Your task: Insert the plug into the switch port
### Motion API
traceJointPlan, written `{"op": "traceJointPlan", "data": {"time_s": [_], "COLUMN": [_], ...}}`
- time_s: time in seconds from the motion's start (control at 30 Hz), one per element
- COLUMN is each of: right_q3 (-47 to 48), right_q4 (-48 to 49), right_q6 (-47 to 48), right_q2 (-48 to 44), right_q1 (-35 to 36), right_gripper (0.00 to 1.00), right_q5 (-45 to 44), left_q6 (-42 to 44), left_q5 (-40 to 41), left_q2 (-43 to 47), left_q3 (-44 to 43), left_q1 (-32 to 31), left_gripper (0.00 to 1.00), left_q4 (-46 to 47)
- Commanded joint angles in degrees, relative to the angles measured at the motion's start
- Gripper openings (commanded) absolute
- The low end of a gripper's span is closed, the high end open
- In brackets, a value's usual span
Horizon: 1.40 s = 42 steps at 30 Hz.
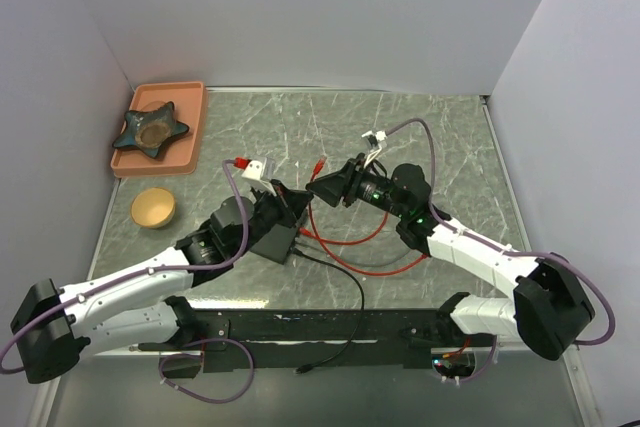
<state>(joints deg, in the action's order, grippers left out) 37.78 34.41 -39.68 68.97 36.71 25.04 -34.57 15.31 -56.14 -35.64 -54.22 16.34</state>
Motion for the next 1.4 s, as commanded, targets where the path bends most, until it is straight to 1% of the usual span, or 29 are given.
{"op": "traceJointPlan", "data": {"time_s": [0.0,0.03,0.07,0.17,0.2,0.23,0.3,0.37,0.43,0.5,0.53,0.63,0.7,0.77,0.83,0.87,0.9,0.93,1.03,1.2,1.23,1.3,1.33,1.37], "right_q3": [1.6,1.6,1.5,1.2,1.1,1.2,1.5,2.1,2.8,3.5,3.9,6.6,8.5,9.8,11.2,11.7,12.4,12.8,13.4,14.7,15.0,15.7,15.6,15.4], "right_q4": [5.2,6.4,7.2,10.0,10.3,10.1,8.7,6.0,3.3,-0.6,-2.4,-10.3,-14.1,-18.8,-21.6,-22.9,-23.6,-24.3,-26.8,-30.8,-31.9,-33.1,-33.0,-32.6], "right_q6": [-0.5,-0.8,-1.2,-2.5,-2.5,-2.1,-0.7,0.9,4.2,7.8,9.2,15.5,20.3,23.5,27.5,28.7,29.9,30.4,32.0,33.9,34.4,34.9,34.8,34.5], "right_q2": [1.2,1.5,2.4,3.2,3.3,3.2,2.8,1.8,0.9,-0.4,-0.8,-1.5,-1.5,-1.0,-0.1,0.2,0.5,1.2,1.4,1.5,2.0,2.1,2.2,2.1], "right_q1": [-0.3,-0.4,-0.4,-0.4,-0.4,-0.4,-0.4,-0.5,-0.7,-0.8,-1.2,-1.8,-1.9,-1.8,-1.8,-1.6,-1.6,-1.4,-0.3,2.5,2.9,3.5,3.7,3.6], "right_gripper": [0.55,0.53,0.39,0.14,0.04,0.01,0.0,0.0,0.0,0.0,0.0,0.0,0.0,0.0,0.0,0.0,0.0,0.0,0.0,0.0,0.0,0.0,0.0,0.0], "right_q5": [1.3,1.5,1.9,2.7,2.9,3.1,3.3,3.2,2.9,2.9,3.2,6.7,11.5,16.2,26.7,29.3,34.4,36.4,40.0,40.5,40.2,39.6,39.5,39.5], "left_q6": [0.3,0.4,0.3,0.0,-0.1,-0.1,0.4,0.6,0.3,0.6,0.6,0.6,1.2,2.2,2.5,2.7,2.8,2.8,2.8,3.3,3.5,3.5,3.5,3.5], "left_q5": [-1.6,-1.8,-1.6,-2.1,-2.3,-2.6,-2.7,-1.7,-0.1,2.2,3.1,4.0,3.0,-0.7,-5.2,-7.1,-8.5,-11.2,-14.2,-19.9,-20.8,-24.1,-25.1,-25.6], "left_q2": [-0.3,-0.3,-0.5,-0.9,-1.1,-1.4,-1.5,-1.1,0.4,2.1,3.9,8.5,10.8,13.6,16.0,16.7,17.2,18.0,18.3,15.6,14.1,12.5,11.0,10.4], "left_q3": [-3.2,-3.0,-2.8,-3.3,-3.5,-3.5,-3.9,-3.8,-3.0,-2.2,-1.8,-0.8,0.1,0.3,0.6,1.3,1.4,1.6,1.6,1.5,1.0,0.1,0.0,-0.2], "left_q1": [-0.6,-0.8,-0.9,-1.0,-1.0,-0.9,-1.0,-0.9,-1.0,-1.0,-1.0,-0.7,-0.5,0.2,1.0,1.3,1.5,2.0,2.4,2.5,2.5,2.5,2.5,2.5], "left_gripper": [0.01,0.01,0.01,0.01,0.01,0.03,0.07,0.26,0.5,0.6,0.73,0.87,0.9,0.92,0.92,0.92,0.92,0.92,0.9,0.85,0.82,0.78,0.73,0.71], "left_q4": [2.6,3.2,3.9,4.1,4.1,4.3,3.4,2.6,2.3,1.6,0.4,-1.7,-2.4,-3.3,-3.6,-2.8,-2.5,-2.3,-1.2,1.2,1.2,1.9,2.8,3.2]}}
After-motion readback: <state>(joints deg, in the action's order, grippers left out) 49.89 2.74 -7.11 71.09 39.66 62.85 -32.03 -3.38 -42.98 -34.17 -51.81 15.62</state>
